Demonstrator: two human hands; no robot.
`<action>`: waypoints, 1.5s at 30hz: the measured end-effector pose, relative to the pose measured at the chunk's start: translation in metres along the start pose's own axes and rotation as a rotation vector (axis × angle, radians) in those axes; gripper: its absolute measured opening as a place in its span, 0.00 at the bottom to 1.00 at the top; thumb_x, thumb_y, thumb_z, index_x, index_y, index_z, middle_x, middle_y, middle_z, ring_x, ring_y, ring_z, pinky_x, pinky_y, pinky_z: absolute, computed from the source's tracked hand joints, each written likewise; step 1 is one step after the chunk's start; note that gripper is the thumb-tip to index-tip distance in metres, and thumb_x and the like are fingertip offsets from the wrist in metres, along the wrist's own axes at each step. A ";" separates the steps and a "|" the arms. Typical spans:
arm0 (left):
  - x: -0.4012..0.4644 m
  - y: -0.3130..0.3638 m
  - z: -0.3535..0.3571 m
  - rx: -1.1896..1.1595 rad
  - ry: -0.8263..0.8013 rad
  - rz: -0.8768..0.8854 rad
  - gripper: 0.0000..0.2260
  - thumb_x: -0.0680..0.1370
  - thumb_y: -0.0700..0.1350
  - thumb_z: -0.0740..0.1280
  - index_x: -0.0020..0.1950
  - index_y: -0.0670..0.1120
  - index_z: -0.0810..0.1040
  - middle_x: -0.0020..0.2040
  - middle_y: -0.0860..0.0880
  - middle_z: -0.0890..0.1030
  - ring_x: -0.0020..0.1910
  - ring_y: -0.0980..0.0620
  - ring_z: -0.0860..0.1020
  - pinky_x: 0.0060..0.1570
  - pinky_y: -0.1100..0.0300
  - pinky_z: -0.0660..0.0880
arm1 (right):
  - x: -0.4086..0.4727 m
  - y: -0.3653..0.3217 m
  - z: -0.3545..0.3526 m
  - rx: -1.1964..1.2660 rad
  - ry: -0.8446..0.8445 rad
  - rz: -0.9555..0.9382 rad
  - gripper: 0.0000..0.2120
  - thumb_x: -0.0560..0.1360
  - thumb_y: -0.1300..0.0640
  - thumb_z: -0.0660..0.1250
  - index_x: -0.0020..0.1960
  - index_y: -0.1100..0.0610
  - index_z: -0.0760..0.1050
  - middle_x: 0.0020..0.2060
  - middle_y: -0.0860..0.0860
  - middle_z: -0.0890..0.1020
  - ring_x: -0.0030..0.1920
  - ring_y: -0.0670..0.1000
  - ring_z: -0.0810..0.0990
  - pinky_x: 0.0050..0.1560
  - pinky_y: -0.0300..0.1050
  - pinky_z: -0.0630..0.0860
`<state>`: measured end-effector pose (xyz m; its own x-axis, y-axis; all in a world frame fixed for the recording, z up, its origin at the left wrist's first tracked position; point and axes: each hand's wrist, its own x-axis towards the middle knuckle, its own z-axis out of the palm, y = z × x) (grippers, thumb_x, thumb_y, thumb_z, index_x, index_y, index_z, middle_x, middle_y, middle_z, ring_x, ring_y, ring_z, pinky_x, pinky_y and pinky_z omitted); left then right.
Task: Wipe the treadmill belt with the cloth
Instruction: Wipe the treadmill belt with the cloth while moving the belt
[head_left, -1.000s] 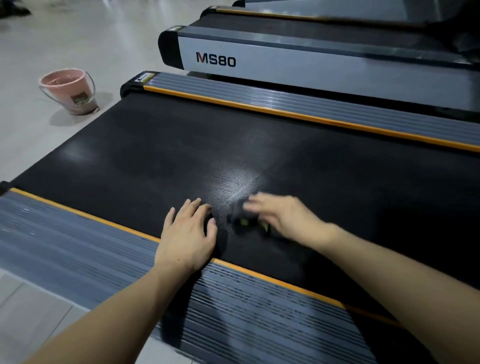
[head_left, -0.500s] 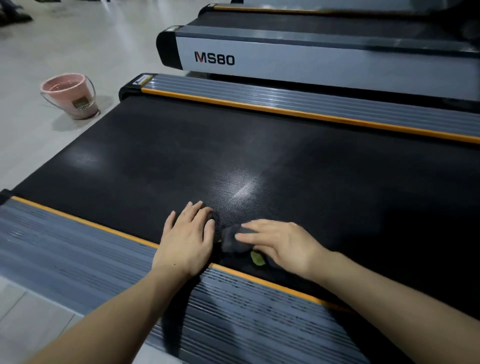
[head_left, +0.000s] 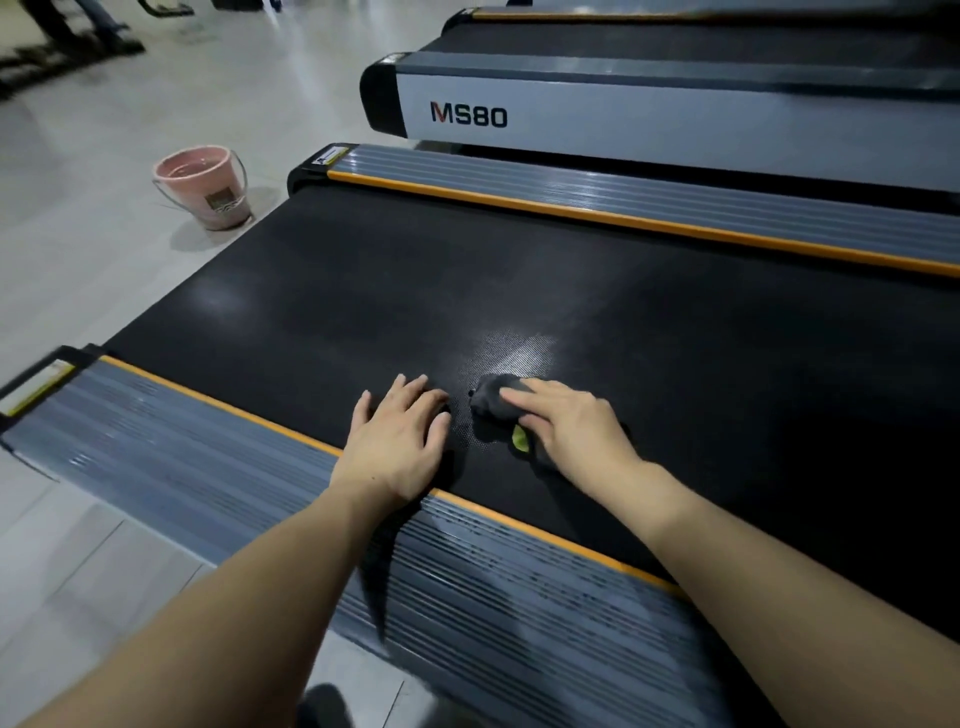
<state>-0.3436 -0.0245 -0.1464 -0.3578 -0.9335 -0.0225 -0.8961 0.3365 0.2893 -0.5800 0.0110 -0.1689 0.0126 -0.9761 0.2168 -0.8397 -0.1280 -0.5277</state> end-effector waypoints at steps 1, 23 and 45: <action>0.001 0.001 0.000 0.005 0.002 0.003 0.20 0.84 0.57 0.49 0.74 0.58 0.68 0.80 0.55 0.62 0.81 0.54 0.50 0.78 0.44 0.46 | -0.001 0.001 0.000 0.013 0.015 0.014 0.17 0.77 0.54 0.69 0.64 0.40 0.78 0.67 0.44 0.77 0.67 0.46 0.74 0.66 0.39 0.66; 0.016 -0.014 -0.017 -0.013 0.008 0.015 0.19 0.83 0.52 0.53 0.73 0.51 0.68 0.79 0.50 0.64 0.80 0.49 0.53 0.78 0.48 0.52 | 0.017 -0.042 0.007 0.095 0.181 0.235 0.18 0.77 0.56 0.69 0.64 0.40 0.78 0.67 0.44 0.78 0.70 0.44 0.72 0.71 0.46 0.68; 0.151 -0.061 -0.006 0.057 0.016 0.215 0.20 0.84 0.54 0.52 0.75 0.54 0.67 0.78 0.53 0.64 0.80 0.49 0.55 0.77 0.49 0.53 | 0.131 0.019 0.030 -0.059 0.310 0.343 0.16 0.76 0.58 0.70 0.62 0.45 0.81 0.64 0.48 0.80 0.67 0.48 0.76 0.69 0.45 0.70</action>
<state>-0.3417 -0.1870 -0.1622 -0.5386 -0.8411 0.0497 -0.8130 0.5342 0.2314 -0.5779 -0.1249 -0.1747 -0.4264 -0.8606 0.2784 -0.7967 0.2116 -0.5662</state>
